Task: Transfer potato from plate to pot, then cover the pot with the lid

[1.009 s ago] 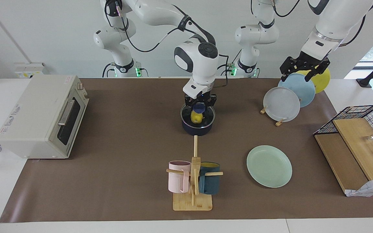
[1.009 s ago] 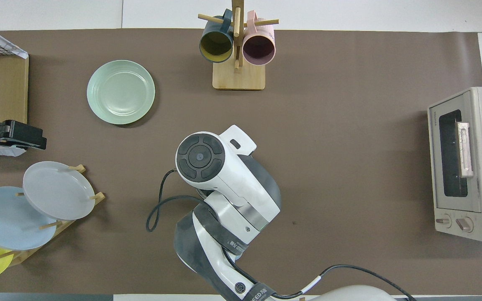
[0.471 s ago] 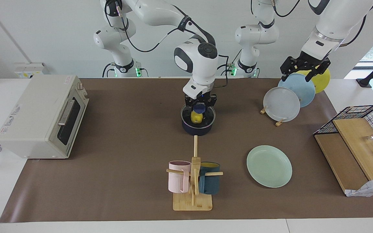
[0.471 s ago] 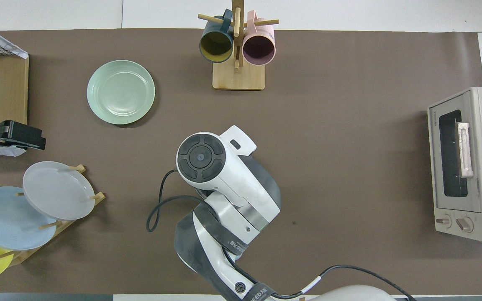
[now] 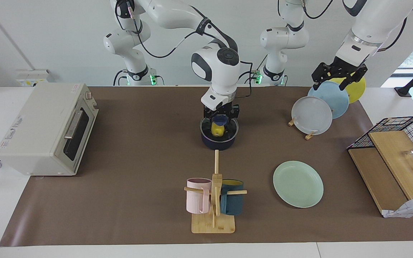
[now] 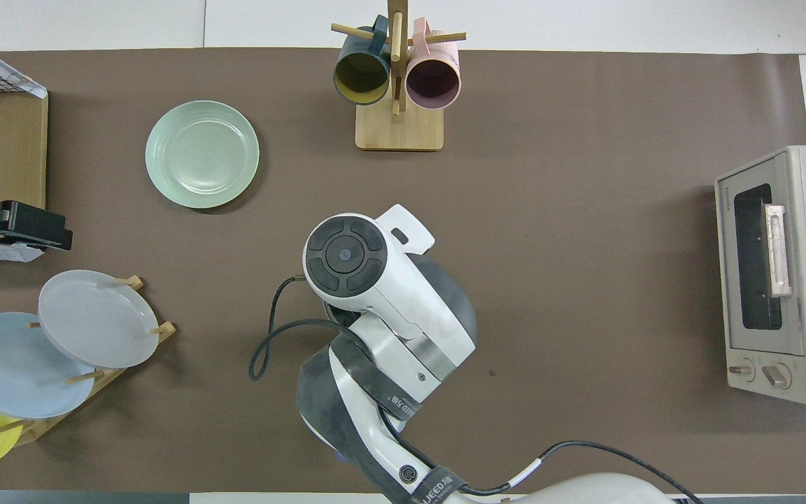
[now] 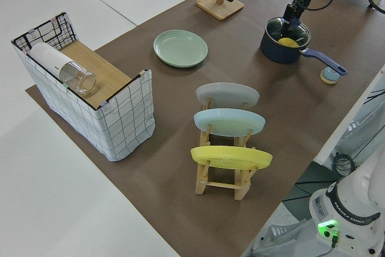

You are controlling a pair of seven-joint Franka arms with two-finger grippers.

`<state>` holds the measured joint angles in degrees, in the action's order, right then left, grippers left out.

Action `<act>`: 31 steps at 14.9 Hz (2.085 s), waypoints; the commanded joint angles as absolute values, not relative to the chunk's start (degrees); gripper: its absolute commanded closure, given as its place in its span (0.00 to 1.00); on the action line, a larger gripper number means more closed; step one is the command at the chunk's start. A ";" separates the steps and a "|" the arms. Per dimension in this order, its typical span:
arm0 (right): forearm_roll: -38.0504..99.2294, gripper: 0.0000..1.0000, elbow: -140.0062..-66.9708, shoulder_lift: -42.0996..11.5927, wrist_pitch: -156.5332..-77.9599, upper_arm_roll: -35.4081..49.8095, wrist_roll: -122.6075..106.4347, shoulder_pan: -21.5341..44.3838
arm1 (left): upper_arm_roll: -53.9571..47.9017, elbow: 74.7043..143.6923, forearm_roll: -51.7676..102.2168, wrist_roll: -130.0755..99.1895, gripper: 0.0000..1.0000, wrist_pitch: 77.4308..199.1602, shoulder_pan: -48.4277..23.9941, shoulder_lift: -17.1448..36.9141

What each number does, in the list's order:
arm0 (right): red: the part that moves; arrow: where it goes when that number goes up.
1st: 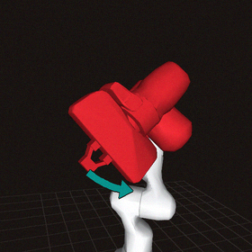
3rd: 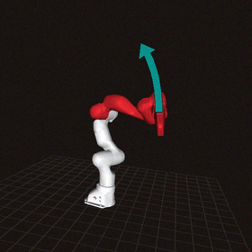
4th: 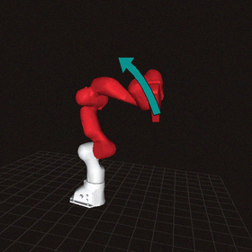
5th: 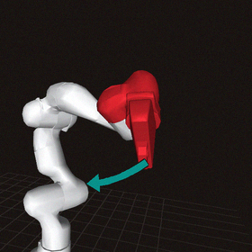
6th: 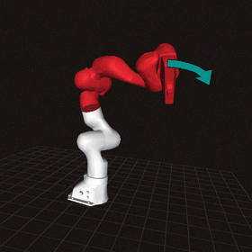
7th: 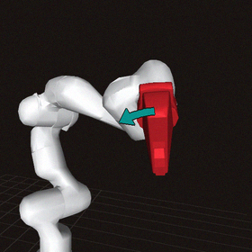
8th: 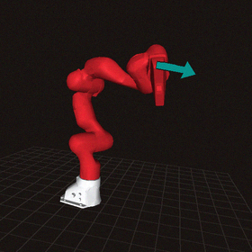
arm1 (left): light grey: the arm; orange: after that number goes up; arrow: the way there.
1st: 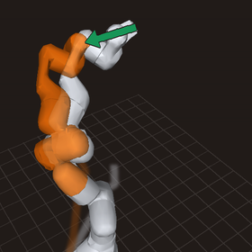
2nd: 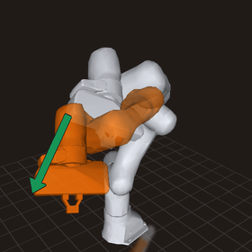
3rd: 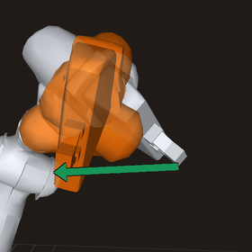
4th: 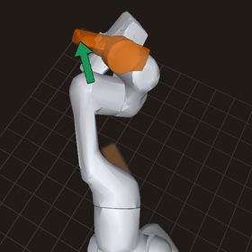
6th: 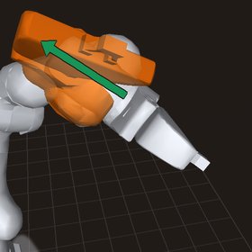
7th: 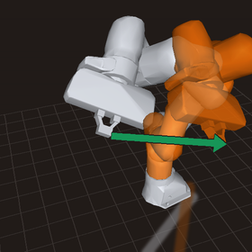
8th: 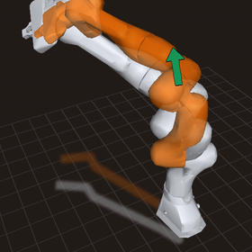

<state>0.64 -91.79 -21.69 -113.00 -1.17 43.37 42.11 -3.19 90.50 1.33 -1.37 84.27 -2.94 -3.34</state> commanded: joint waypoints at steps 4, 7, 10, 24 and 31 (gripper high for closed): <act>0.88 0.00 -90.01 -19.43 -111.98 -0.79 42.54 37.80 | -2.64 90.44 0.62 -1.41 0.00 83.58 -3.08 -3.60; 0.96 0.00 -84.04 -19.07 -103.56 -0.70 38.00 33.68 | -2.72 90.61 0.62 -1.41 0.00 83.58 -3.08 -3.60; 1.14 0.00 -82.00 -16.79 -98.10 -0.53 29.55 27.80 | -3.25 90.53 0.62 -1.14 0.00 83.58 -1.59 -3.52; 0.09 0.00 -84.89 -1.68 -79.54 -1.58 3.97 9.32 | -3.08 90.62 0.62 -1.23 0.00 83.23 -1.67 -4.57; 0.00 0.00 -90.00 1.76 -82.27 -1.41 2.55 4.76 | -3.08 91.67 0.70 -1.32 0.00 83.50 -1.67 -5.80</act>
<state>0.37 -88.19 0.86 -80.56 -2.00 4.69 7.41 -3.02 90.51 1.28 -1.38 84.11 -1.99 -4.56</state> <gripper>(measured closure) 0.000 0.000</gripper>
